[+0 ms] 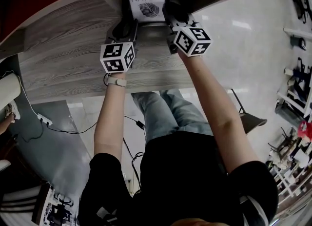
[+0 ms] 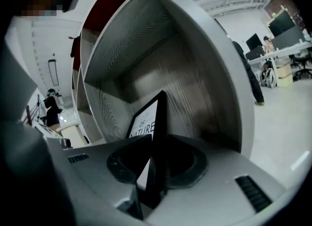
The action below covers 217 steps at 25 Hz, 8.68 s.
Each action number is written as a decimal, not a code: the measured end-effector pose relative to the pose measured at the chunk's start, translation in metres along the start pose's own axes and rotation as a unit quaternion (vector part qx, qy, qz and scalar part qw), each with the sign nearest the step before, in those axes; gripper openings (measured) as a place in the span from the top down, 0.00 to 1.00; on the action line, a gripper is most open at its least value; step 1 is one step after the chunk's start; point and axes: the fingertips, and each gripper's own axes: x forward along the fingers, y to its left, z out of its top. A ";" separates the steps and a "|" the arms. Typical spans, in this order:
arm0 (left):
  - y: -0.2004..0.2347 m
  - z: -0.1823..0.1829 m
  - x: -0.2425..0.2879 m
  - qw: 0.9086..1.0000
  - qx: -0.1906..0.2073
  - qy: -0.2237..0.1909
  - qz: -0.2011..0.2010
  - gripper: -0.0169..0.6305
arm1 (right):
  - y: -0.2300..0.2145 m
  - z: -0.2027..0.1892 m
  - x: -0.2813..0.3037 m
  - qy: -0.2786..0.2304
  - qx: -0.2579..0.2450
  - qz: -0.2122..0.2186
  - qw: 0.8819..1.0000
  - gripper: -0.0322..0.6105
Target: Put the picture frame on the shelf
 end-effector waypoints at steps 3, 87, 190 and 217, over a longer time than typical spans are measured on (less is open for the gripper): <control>0.000 -0.010 -0.002 1.000 0.001 0.009 -0.001 0.75 | -0.004 -0.002 0.010 0.006 -0.002 -0.009 1.000 0.83; 0.045 -0.081 -0.070 0.969 -0.023 0.222 0.105 0.94 | 0.034 -0.080 0.051 0.228 -0.126 -0.056 0.964 0.95; -0.121 0.239 -0.271 0.985 0.061 -0.146 -0.075 0.96 | 0.251 0.193 -0.179 0.030 -0.149 0.186 0.971 0.95; -0.139 0.237 -0.274 0.984 0.069 -0.142 -0.082 0.96 | 0.242 0.197 -0.195 0.004 -0.131 0.168 0.977 0.95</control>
